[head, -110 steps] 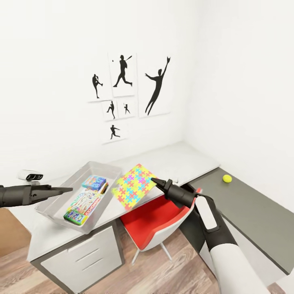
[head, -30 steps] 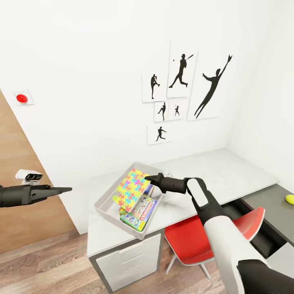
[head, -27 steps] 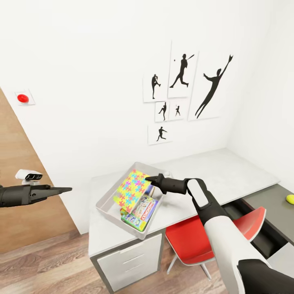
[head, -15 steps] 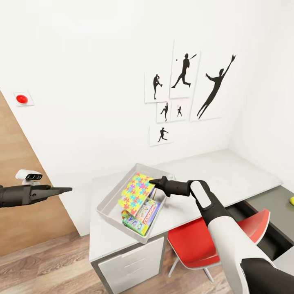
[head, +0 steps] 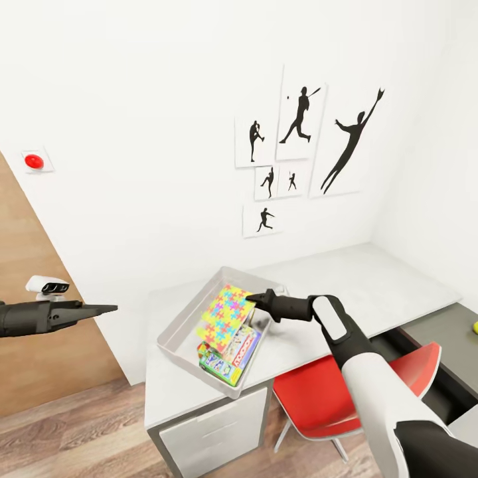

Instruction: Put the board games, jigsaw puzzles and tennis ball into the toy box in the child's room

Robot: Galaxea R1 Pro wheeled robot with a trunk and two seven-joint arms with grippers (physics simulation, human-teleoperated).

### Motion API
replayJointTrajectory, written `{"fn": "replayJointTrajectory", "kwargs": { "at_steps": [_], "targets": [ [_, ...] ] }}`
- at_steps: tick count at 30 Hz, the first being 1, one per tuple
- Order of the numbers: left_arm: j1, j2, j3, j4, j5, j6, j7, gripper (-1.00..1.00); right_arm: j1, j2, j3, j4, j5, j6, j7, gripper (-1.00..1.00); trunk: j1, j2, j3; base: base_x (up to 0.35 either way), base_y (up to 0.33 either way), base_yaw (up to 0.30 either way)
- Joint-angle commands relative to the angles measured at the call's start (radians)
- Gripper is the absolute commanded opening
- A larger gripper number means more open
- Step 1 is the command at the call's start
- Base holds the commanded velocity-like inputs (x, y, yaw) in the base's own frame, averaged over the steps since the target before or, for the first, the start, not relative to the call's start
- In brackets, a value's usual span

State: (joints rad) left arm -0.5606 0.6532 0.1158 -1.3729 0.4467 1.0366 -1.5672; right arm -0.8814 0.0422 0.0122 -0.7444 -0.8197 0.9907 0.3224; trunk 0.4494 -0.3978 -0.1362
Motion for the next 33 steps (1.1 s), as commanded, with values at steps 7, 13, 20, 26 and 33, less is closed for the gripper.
{"fn": "replayJointTrajectory", "kwargs": {
  "at_steps": [7,13,20,26,33],
  "targets": [
    [-0.001,0.0,-0.001,0.0,0.0,0.011,-0.004,1.0,0.002,-0.021,0.023,0.001,0.009,0.049,0.01,-1.0,0.001,-0.002,-0.002,0.001,0.0,0.0],
    [-0.001,0.0,-0.001,-0.001,0.0,0.011,-0.004,1.0,0.005,-0.025,0.031,0.001,0.008,0.057,0.011,-1.0,0.001,-0.002,-0.002,0.0,0.0,0.0],
    [-0.001,0.0,0.0,0.0,0.0,0.011,-0.004,1.0,0.004,-0.026,0.07,0.0,0.009,0.057,0.011,-1.0,0.001,-0.002,-0.002,0.026,0.0,0.0],
    [-0.001,0.0,0.0,0.0,0.0,0.011,-0.004,1.0,0.002,-0.027,0.116,0.0,0.01,0.057,0.011,-1.0,0.001,-0.002,-0.002,0.104,0.0,0.0],
    [-0.001,0.0,-0.001,0.0,0.0,0.011,-0.004,1.0,0.002,-0.027,0.125,0.0,0.011,0.057,0.011,-1.0,0.001,-0.002,-0.002,0.012,0.0,0.0]
  ]
}}
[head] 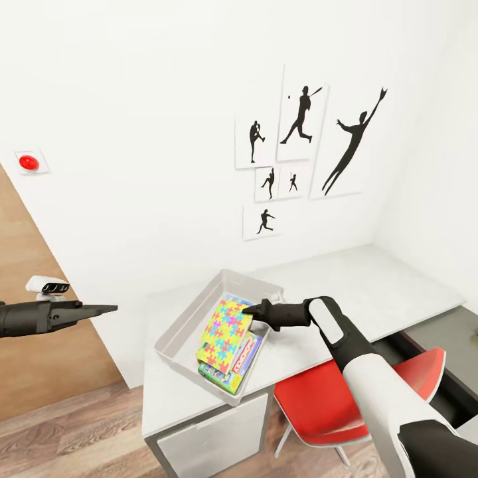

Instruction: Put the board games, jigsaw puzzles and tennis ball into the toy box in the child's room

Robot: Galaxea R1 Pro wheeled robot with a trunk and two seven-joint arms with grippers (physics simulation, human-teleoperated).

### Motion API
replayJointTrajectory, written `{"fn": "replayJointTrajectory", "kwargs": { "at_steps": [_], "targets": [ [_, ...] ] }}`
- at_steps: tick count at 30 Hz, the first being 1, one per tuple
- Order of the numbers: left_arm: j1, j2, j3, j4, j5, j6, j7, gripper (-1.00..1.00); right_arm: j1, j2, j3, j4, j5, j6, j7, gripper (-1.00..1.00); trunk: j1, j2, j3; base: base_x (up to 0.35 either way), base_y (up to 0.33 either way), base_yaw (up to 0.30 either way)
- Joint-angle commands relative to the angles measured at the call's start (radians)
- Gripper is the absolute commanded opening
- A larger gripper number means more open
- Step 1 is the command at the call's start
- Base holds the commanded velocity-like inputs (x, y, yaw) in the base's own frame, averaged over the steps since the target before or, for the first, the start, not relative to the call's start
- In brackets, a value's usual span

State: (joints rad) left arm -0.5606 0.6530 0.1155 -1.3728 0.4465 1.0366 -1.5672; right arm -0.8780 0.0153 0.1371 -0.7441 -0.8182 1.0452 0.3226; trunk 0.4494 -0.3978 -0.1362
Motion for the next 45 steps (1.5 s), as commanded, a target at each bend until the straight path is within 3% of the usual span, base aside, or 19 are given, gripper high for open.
{"fn": "replayJointTrajectory", "kwargs": {
  "at_steps": [1,10,19,45],
  "targets": [
    [-0.001,0.0,0.0,0.0,0.0,0.011,-0.004,1.0,-0.001,0.0,0.0,0.0,0.01,0.002,0.01,-1.0,0.001,-0.002,-0.002,0.003,0.0,0.0],
    [-0.001,0.0,0.0,0.0,0.0,0.011,-0.004,1.0,-0.001,-0.003,0.002,0.002,0.011,0.002,0.01,-1.0,0.001,-0.002,-0.002,0.0,0.0,0.0],
    [-0.001,0.0,0.0,0.0,0.0,0.011,-0.004,1.0,0.0,-0.024,0.003,0.002,0.009,0.002,0.01,-1.0,0.001,-0.002,-0.002,0.0,0.0,0.0],
    [-0.001,0.0,0.0,0.0,0.0,0.011,-0.004,1.0,0.001,-0.026,0.003,0.002,0.009,0.002,0.01,-1.0,0.001,-0.002,-0.002,0.0,0.0,0.0]
  ]
}}
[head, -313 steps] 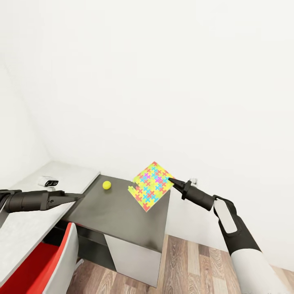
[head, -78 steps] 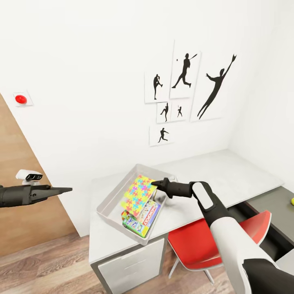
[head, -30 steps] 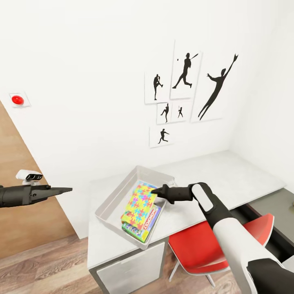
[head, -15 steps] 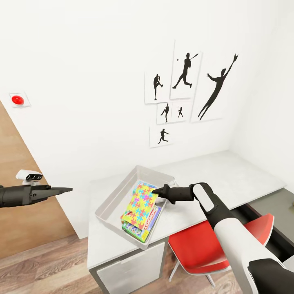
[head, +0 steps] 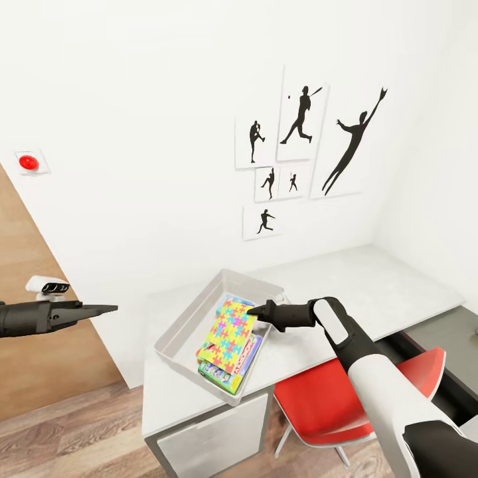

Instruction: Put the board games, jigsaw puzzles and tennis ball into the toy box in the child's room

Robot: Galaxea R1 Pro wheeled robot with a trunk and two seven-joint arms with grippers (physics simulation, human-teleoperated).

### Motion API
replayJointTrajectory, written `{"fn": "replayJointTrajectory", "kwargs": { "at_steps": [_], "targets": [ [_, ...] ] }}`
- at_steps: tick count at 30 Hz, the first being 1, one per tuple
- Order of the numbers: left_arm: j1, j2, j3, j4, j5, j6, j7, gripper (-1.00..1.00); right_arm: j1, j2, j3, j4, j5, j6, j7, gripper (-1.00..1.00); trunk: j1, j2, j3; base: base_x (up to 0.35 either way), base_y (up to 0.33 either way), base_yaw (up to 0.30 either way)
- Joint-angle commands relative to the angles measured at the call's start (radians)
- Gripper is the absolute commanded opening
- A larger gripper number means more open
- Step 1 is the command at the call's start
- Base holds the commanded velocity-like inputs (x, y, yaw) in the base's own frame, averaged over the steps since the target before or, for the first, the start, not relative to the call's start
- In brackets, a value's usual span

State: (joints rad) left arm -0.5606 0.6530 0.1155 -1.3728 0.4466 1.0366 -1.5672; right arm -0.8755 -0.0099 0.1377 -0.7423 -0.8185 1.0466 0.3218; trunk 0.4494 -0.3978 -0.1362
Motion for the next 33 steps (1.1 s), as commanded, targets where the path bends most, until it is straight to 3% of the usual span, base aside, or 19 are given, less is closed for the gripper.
{"fn": "replayJointTrajectory", "kwargs": {
  "at_steps": [1,9,18,33],
  "targets": [
    [-0.001,0.0,0.0,0.0,0.0,0.011,-0.004,1.0,-0.001,-0.001,0.003,0.0,0.009,0.001,0.011,-1.0,0.001,-0.002,-0.002,0.0,0.0,0.0],
    [-0.001,0.0,0.001,0.0,0.0,0.011,-0.004,1.0,0.001,0.0,0.007,0.0,0.011,0.001,0.011,-1.0,0.001,-0.002,-0.002,0.0,0.0,0.0],
    [-0.001,0.0,0.0,0.0,0.0,0.011,-0.004,1.0,0.001,0.0,0.05,0.0,0.012,-0.008,0.011,-1.0,0.001,-0.002,-0.002,0.0,0.0,0.0],
    [-0.001,-0.001,-0.001,-0.001,0.0,0.011,-0.004,1.0,0.001,-0.001,0.053,0.0,0.013,-0.015,0.011,-1.0,0.001,-0.002,-0.002,0.0,0.0,0.0]
  ]
}}
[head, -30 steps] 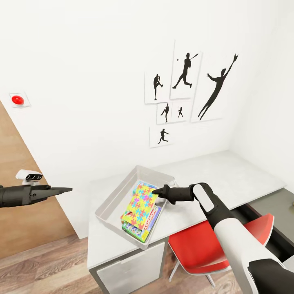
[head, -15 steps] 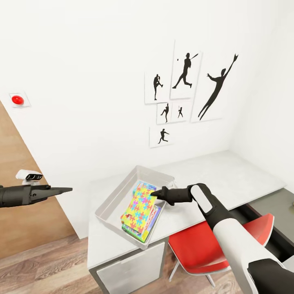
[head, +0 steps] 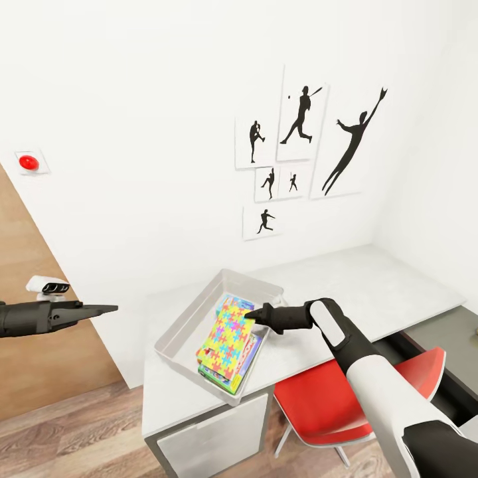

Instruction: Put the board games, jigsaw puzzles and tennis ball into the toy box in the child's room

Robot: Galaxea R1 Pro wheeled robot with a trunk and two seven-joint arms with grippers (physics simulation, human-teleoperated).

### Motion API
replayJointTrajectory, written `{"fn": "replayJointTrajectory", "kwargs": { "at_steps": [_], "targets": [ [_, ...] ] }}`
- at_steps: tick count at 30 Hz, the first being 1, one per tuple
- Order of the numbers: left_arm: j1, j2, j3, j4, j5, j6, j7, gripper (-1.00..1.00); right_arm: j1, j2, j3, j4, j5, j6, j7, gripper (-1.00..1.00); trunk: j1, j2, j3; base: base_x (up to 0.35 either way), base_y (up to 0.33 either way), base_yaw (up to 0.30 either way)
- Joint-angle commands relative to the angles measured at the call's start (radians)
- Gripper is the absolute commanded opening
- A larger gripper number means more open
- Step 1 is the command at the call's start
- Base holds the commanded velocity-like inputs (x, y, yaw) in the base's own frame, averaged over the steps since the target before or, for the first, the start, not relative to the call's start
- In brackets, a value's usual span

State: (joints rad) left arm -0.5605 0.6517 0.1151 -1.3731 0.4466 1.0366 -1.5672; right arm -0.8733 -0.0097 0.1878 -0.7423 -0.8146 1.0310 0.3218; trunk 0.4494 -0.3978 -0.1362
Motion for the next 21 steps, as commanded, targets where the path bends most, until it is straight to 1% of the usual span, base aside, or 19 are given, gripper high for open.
{"fn": "replayJointTrajectory", "kwargs": {
  "at_steps": [1,8,9,13,15,18,21],
  "targets": [
    [-0.001,0.0,-0.001,0.0,0.0,0.011,-0.004,1.0,-0.001,-0.001,0.002,0.0,0.009,0.0,0.011,-1.0,0.001,-0.002,-0.002,0.0,0.0,0.0],
    [-0.001,0.0,-0.002,0.0,0.0,0.011,-0.004,1.0,-0.001,-0.001,0.002,0.0,0.009,-0.007,0.011,-1.0,0.001,-0.002,-0.002,0.0,0.0,0.0],
    [-0.001,0.0,-0.002,0.0,0.0,0.011,-0.004,1.0,-0.001,-0.001,0.002,0.0,0.009,-0.015,0.011,1.0,0.001,-0.002,-0.002,0.0,0.0,0.0],
    [-0.001,0.0,-0.002,0.0,0.0,0.011,-0.004,1.0,0.0,-0.001,0.005,0.0,0.016,-0.046,0.011,1.0,0.001,-0.002,-0.002,0.0,0.0,0.0],
    [-0.001,0.0,-0.002,0.0,0.0,0.011,-0.004,1.0,0.001,-0.001,0.007,0.0,0.036,-0.053,0.011,1.0,0.001,-0.002,-0.002,0.0,0.0,0.0],
    [-0.001,0.0,-0.002,0.0,0.0,0.011,-0.004,1.0,0.001,0.0,0.011,0.0,0.098,-0.067,0.013,1.0,0.001,-0.002,-0.002,0.0,0.0,0.0],
    [-0.001,0.0,-0.003,0.0,0.0,0.011,-0.004,1.0,0.001,0.0,0.012,0.002,0.124,-0.094,0.029,1.0,0.001,-0.002,-0.002,0.0,0.0,0.0]
  ]
}}
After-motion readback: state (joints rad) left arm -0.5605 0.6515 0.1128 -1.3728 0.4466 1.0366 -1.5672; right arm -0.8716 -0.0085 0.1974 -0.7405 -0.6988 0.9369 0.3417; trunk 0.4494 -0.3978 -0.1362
